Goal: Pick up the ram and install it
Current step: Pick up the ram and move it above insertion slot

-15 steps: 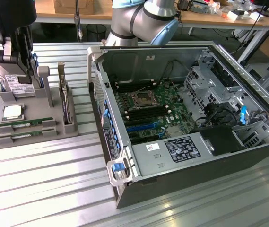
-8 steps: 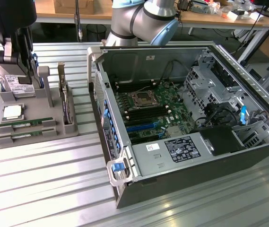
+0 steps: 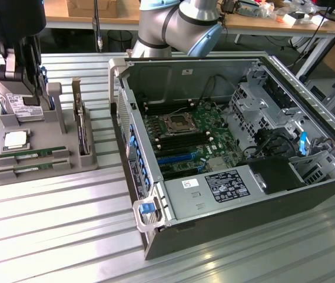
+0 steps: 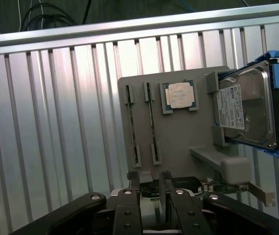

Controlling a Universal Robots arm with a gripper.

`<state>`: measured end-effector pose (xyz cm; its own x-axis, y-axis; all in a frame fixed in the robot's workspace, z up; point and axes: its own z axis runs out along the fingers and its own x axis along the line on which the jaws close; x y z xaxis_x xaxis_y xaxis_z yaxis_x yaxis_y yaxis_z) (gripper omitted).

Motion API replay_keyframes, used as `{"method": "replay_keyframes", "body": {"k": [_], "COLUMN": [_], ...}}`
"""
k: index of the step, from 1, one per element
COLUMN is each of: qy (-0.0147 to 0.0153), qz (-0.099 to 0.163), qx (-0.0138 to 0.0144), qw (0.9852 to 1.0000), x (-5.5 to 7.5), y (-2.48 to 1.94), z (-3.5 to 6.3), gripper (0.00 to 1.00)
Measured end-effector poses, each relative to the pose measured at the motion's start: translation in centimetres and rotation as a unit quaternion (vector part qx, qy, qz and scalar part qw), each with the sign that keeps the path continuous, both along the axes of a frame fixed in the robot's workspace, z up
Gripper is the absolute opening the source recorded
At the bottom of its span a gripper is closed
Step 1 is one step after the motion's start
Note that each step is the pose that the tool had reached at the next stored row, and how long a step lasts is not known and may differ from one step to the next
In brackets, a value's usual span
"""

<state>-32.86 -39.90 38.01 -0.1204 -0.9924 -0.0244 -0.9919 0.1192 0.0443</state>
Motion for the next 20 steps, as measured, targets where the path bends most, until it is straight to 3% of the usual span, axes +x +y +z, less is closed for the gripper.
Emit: {"method": "replay_keyframes", "body": {"k": [20], "qy": [0.0000], "qz": [0.001], "qx": [0.0000], "qw": [1.0000], "x": [0.00], "y": [0.00], "z": [-0.60], "gripper": [0.30]}}
